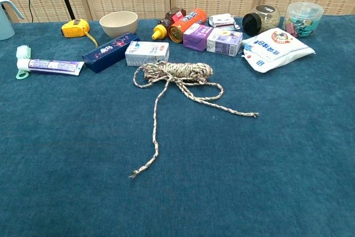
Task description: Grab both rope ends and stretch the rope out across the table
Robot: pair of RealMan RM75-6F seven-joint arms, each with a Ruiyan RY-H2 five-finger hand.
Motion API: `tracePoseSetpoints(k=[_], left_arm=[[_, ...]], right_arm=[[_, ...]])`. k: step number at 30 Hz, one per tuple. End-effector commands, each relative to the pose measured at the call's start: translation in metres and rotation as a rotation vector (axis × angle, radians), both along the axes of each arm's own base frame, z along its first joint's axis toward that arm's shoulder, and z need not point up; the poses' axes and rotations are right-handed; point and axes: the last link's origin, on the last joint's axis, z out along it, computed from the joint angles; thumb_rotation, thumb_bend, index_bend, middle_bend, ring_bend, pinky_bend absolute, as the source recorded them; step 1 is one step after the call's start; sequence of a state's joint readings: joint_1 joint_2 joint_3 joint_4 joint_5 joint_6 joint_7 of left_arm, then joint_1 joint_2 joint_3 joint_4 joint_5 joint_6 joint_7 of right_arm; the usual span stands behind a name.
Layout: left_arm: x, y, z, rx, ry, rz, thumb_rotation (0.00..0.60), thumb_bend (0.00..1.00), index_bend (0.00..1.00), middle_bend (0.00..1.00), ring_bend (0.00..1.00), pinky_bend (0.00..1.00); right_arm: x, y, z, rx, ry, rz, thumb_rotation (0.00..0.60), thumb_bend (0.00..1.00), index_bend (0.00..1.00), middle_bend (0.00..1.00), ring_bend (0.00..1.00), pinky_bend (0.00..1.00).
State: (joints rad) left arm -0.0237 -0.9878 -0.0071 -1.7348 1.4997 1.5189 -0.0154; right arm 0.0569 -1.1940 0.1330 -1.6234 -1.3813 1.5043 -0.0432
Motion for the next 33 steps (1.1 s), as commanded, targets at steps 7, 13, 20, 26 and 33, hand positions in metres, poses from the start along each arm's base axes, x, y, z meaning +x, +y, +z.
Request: tracePoseSetpoints(k=[7,13,20,26,33], left_arm=[[-0.0013,0.0017,-0.0009,-0.003,-0.003,-0.006,0.563,0.29,0.06,0.00,0.00,0.00],[0.0010,0.0041,-0.0010,0.002,-0.006,-0.021,0.564,0.29,0.03,0.00,0.00,0.00],[0.0038,0.0049,-0.0040,-0.009,-0.010,-0.027,0.563,0.29,0.02,0.00,0.00,0.00],[0.0065,0.0065,-0.0037,-0.001,-0.014,-0.037,0.563,0.29,0.01,0.00,0.00,0.00],[0.0068,0.0091,-0.0060,-0.004,-0.019,-0.044,0.564,0.29,0.00,0.00,0.00,0.00]], right_arm=[[0.0009,0.0017,-0.0022,0.015,0.002,-0.008,0.600,0.15,0.12,0.03,0.00,0.00],[0.0005,0.0028,-0.0009,0.006,0.001,-0.002,0.600,0.15,0.10,0.03,0.00,0.00],[0.0003,0.0018,-0.0004,0.006,-0.011,-0.001,0.600,0.15,0.08,0.04,0.00,0.00],[0.0011,0.0014,-0.0005,0.009,-0.030,0.007,0.600,0.15,0.09,0.01,0.00,0.01],[0.0022,0.0009,-0.0014,0.045,-0.059,0.017,0.600,0.15,0.09,0.01,0.00,0.02]])
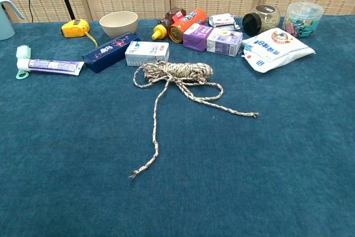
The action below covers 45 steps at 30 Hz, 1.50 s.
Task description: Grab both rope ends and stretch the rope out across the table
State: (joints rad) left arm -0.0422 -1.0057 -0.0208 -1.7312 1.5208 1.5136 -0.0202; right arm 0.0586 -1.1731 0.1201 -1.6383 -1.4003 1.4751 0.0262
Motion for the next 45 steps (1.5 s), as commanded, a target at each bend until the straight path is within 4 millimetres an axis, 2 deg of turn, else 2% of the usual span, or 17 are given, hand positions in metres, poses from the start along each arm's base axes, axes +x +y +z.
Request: tracePoseSetpoints(k=[1,6,12,16,19,23,29,34,38,45], left_arm=[[0.000,0.001,-0.001,-0.005,-0.001,-0.001,0.563,0.29,0.00,0.00,0.00,0.00],[0.000,0.002,-0.001,-0.011,0.002,-0.006,0.563,0.29,0.00,0.00,0.00,0.00],[0.003,0.004,0.006,-0.006,0.019,-0.016,0.562,0.29,0.00,0.00,0.00,0.00],[0.005,0.007,0.013,0.008,0.028,-0.026,0.563,0.29,0.02,0.00,0.00,0.00],[0.007,0.009,0.016,0.013,0.030,-0.032,0.562,0.29,0.02,0.00,0.00,0.00],[0.011,0.012,0.018,0.017,0.032,-0.039,0.562,0.29,0.02,0.00,0.00,0.00],[0.016,0.018,0.025,0.029,0.043,-0.051,0.562,0.29,0.02,0.00,0.00,0.00],[0.022,0.024,0.026,0.021,0.051,-0.066,0.561,0.29,0.02,0.00,0.00,0.00],[0.028,0.031,0.023,0.010,0.054,-0.079,0.563,0.29,0.02,0.00,0.00,0.00],[0.027,0.035,0.018,-0.005,0.056,-0.072,0.561,0.29,0.02,0.00,0.00,0.00]], right_arm=[[0.001,-0.001,0.000,0.006,0.007,0.007,0.600,0.15,0.09,0.02,0.00,0.02],[0.006,-0.003,-0.001,0.007,-0.006,0.032,0.600,0.15,0.12,0.05,0.01,0.06],[0.015,-0.012,-0.002,0.025,-0.036,0.089,0.600,0.15,0.18,0.11,0.18,0.28],[0.024,-0.022,-0.007,0.047,-0.057,0.137,0.600,0.15,0.31,0.22,0.31,0.41],[0.033,-0.031,-0.012,0.072,-0.070,0.176,0.600,0.18,0.39,0.29,0.35,0.43],[0.047,-0.044,-0.022,0.121,-0.081,0.217,0.600,0.21,0.44,0.31,0.36,0.41],[0.069,-0.062,-0.039,0.210,-0.097,0.271,0.600,0.22,0.44,0.29,0.31,0.25],[0.092,-0.075,-0.057,0.280,-0.108,0.318,0.600,0.24,0.43,0.26,0.27,0.22],[0.110,-0.090,-0.085,0.353,-0.107,0.329,0.600,0.24,0.43,0.26,0.26,0.20],[0.123,-0.101,-0.113,0.400,-0.090,0.327,0.600,0.29,0.43,0.25,0.26,0.16]])
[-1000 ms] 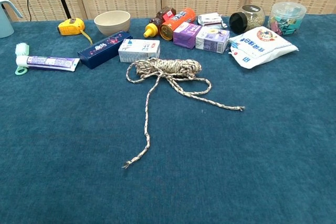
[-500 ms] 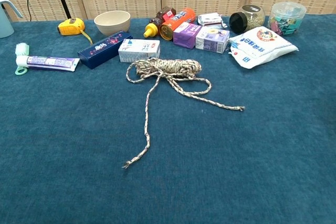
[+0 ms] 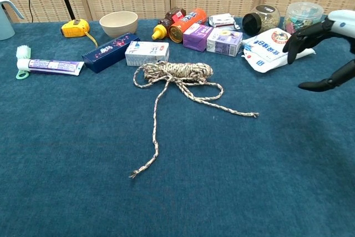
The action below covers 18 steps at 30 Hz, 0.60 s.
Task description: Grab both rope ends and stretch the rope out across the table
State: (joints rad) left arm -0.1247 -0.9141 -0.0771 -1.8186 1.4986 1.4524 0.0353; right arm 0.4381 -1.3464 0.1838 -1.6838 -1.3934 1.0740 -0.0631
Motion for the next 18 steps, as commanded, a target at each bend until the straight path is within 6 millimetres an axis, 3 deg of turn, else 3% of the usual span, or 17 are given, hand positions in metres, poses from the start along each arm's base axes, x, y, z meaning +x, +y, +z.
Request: tracePoseSetpoints(k=[1,10,18], left_arm=[[-0.001,0.001,-0.001,-0.003,0.001,0.004,0.561,0.29,0.02,0.00,0.00,0.00],[-0.008,0.002,-0.002,0.003,0.010,0.029,0.563,0.29,0.02,0.00,0.00,0.00],[-0.013,0.001,0.000,0.007,0.015,0.046,0.562,0.29,0.02,0.00,0.00,0.00]], right_arm=[[0.006,-0.006,-0.013,0.021,0.014,0.005,0.600,0.30,0.43,0.25,0.25,0.16],[0.021,-0.020,-0.041,0.045,0.049,0.020,0.600,0.30,0.43,0.22,0.16,0.00],[0.027,-0.027,-0.064,0.045,0.062,0.011,0.600,0.30,0.44,0.17,0.05,0.00]])
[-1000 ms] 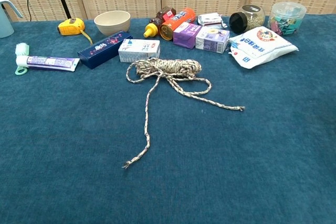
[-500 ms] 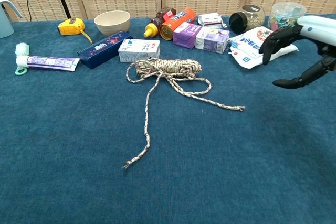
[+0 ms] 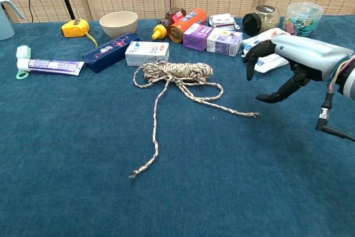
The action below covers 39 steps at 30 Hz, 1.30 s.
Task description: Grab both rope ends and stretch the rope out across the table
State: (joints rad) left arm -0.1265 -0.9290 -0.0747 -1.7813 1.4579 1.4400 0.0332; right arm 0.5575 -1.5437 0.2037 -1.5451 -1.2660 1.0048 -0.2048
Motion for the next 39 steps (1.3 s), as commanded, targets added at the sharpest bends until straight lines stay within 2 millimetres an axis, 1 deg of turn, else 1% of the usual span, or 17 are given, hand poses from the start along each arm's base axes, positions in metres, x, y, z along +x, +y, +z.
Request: tracePoseSetpoints(k=[1,4,7,13,19,29,39], left_arm=[[-0.001,0.000,0.000,0.000,-0.001,0.003,0.562,0.29,0.02,0.00,0.00,0.00],[-0.002,-0.001,0.001,0.003,0.000,0.006,0.563,0.29,0.02,0.00,0.00,0.00],[-0.002,-0.001,0.002,0.004,0.002,0.008,0.563,0.29,0.02,0.00,0.00,0.00],[-0.004,-0.002,0.003,0.003,0.005,0.017,0.564,0.29,0.02,0.00,0.00,0.00],[-0.006,-0.004,0.007,0.011,0.008,0.023,0.562,0.29,0.02,0.00,0.00,0.00],[-0.008,-0.006,0.009,0.015,0.008,0.029,0.561,0.29,0.02,0.00,0.00,0.00],[-0.011,-0.008,0.010,0.018,0.009,0.037,0.564,0.29,0.02,0.00,0.00,0.00]], right_arm=[[0.001,-0.003,-0.008,0.000,0.006,-0.003,0.600,0.30,0.44,0.16,0.03,0.00],[0.002,-0.004,-0.015,0.008,0.009,-0.006,0.600,0.30,0.43,0.14,0.00,0.00],[0.003,-0.004,-0.022,0.019,0.019,-0.006,0.600,0.30,0.42,0.13,0.00,0.00],[0.001,-0.006,-0.034,0.029,0.042,-0.001,0.600,0.30,0.42,0.12,0.00,0.00],[-0.005,-0.007,-0.043,0.022,0.063,0.002,0.600,0.30,0.44,0.12,0.00,0.00],[-0.009,-0.009,-0.052,0.025,0.071,0.002,0.600,0.34,0.47,0.14,0.00,0.00],[-0.014,-0.011,-0.057,0.025,0.082,-0.002,0.600,0.38,0.47,0.15,0.00,0.00]])
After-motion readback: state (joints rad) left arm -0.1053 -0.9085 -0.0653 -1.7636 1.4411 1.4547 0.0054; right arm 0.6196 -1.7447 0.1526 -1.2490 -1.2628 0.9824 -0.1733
